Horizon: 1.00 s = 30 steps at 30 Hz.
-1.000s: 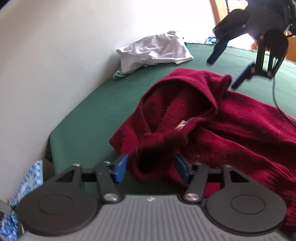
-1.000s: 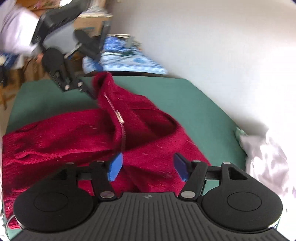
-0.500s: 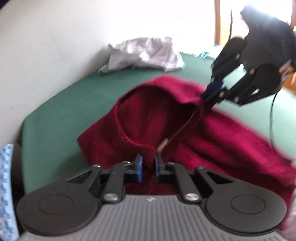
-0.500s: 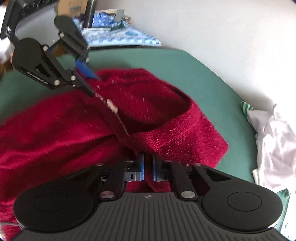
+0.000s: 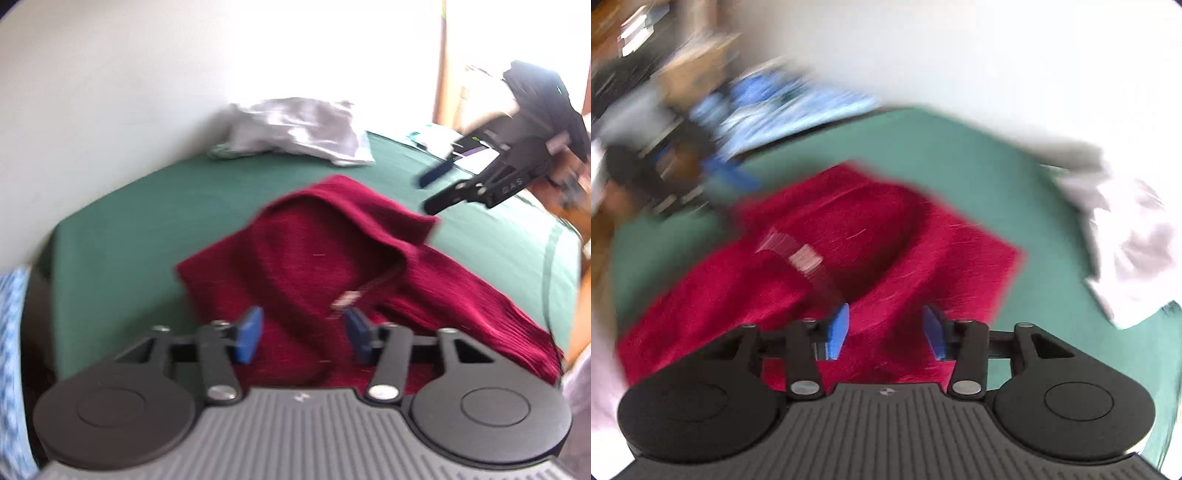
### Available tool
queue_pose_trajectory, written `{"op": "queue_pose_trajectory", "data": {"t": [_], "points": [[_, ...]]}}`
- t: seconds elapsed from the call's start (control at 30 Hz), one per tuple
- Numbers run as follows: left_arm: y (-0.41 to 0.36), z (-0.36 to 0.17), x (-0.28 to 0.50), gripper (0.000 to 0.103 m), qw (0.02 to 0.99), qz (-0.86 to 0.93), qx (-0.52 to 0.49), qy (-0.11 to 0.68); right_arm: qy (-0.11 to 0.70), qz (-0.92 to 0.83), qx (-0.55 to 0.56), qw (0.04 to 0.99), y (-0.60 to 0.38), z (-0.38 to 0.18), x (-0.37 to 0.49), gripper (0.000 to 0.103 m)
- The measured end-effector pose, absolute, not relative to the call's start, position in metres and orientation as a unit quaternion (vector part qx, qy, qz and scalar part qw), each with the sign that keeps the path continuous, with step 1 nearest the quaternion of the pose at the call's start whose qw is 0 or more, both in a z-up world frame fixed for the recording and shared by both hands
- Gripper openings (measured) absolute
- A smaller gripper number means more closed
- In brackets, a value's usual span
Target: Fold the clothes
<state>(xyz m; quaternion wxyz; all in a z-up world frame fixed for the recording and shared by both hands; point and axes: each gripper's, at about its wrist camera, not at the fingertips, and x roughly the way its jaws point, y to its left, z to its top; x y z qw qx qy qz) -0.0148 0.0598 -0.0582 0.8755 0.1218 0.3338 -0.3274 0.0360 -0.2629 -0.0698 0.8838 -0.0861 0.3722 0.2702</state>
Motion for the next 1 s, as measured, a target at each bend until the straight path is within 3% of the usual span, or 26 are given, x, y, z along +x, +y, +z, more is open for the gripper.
{"op": "queue_pose_trajectory", "data": {"t": [0.03, 0.13, 0.2, 0.23, 0.27, 0.37, 0.47, 0.63, 0.73, 0.8, 0.83, 1.0], "points": [[0.067, -0.067, -0.004, 0.049, 0.875, -0.316, 0.093, 0.354, 0.384, 0.24, -0.049, 0.89, -0.272, -0.074, 0.043, 0.049], [0.081, -0.099, 0.026, 0.043, 0.862, -0.287, 0.012, 0.418, 0.421, 0.18, 0.067, 0.886, -0.294, -0.094, 0.063, 0.049], [0.083, -0.107, 0.032, 0.037, 0.86, -0.283, -0.029, 0.424, 0.43, 0.173, 0.123, 0.878, -0.299, -0.105, 0.072, 0.047], [0.081, -0.107, 0.032, 0.027, 0.861, -0.283, -0.041, 0.421, 0.432, 0.174, 0.139, 0.874, -0.297, -0.106, 0.071, 0.039], [0.077, -0.106, 0.033, 0.021, 0.862, -0.285, -0.047, 0.418, 0.435, 0.175, 0.143, 0.871, -0.294, -0.107, 0.072, 0.019], [0.072, -0.091, 0.031, 0.004, 0.861, -0.307, -0.075, 0.398, 0.423, 0.186, 0.153, 0.874, -0.286, -0.096, 0.065, 0.017], [0.076, -0.081, 0.028, 0.004, 0.855, -0.329, -0.109, 0.385, 0.415, 0.197, 0.173, 0.871, -0.287, -0.089, 0.057, 0.017], [0.072, -0.109, 0.027, 0.005, 0.846, -0.316, -0.085, 0.421, 0.448, 0.172, 0.149, 0.864, -0.295, -0.115, 0.051, 0.019], [0.081, -0.098, 0.021, 0.006, 0.853, -0.308, -0.061, 0.417, 0.45, 0.152, 0.145, 0.868, -0.3, -0.107, 0.048, 0.047], [0.084, -0.088, 0.015, 0.01, 0.864, -0.295, -0.02, 0.406, 0.436, 0.153, 0.125, 0.878, -0.299, -0.095, 0.041, 0.046], [0.086, -0.083, 0.011, 0.017, 0.87, -0.288, 0.0, 0.4, 0.422, 0.155, 0.108, 0.886, -0.296, -0.089, 0.036, 0.044], [0.075, -0.063, 0.008, 0.016, 0.884, -0.298, 0.035, 0.359, 0.365, 0.192, 0.047, 0.91, -0.27, -0.077, 0.035, 0.034]]}}
